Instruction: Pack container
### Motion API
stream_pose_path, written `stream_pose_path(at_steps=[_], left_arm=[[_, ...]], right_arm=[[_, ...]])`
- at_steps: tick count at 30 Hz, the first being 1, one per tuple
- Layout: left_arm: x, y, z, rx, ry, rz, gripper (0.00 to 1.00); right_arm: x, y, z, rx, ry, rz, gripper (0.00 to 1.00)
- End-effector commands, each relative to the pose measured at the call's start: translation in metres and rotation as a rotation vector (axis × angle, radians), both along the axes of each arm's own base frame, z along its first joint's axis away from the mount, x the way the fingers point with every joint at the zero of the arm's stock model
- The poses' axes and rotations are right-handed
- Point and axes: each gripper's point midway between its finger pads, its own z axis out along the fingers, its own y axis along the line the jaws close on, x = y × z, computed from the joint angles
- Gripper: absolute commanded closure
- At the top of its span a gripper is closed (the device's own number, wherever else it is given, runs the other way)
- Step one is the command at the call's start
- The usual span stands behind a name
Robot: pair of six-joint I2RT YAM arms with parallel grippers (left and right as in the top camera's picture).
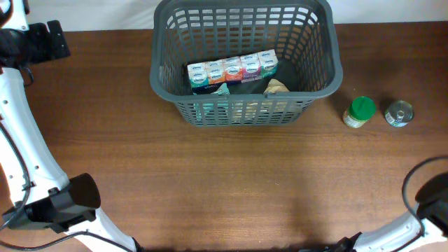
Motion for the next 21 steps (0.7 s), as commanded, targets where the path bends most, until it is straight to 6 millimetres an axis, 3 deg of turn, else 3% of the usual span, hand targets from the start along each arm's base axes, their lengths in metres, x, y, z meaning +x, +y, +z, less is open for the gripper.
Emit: stream_pose_path(at_steps=[1, 9, 16, 21], left_arm=[[0.0, 0.002, -0.004, -0.013, 0.007, 0.01, 0.01], [0.0, 0.002, -0.004, -0.013, 0.007, 0.01, 0.01], [0.0, 0.002, -0.004, -0.013, 0.007, 0.01, 0.01], [0.0, 0.002, -0.004, -0.013, 0.007, 0.01, 0.01]], right_arm=[[0.024, 0.014, -0.025, 0.005, 0.033, 0.022, 0.01], [0.087, 0.041, -0.068, -0.115, 0.058, 0.354, 0.01], [0.097, 0.04, -0.113, -0.156, 0.165, 0.406, 0.01], [0.094, 0.033, -0.122, -0.164, 0.189, 0.394, 0.01]])
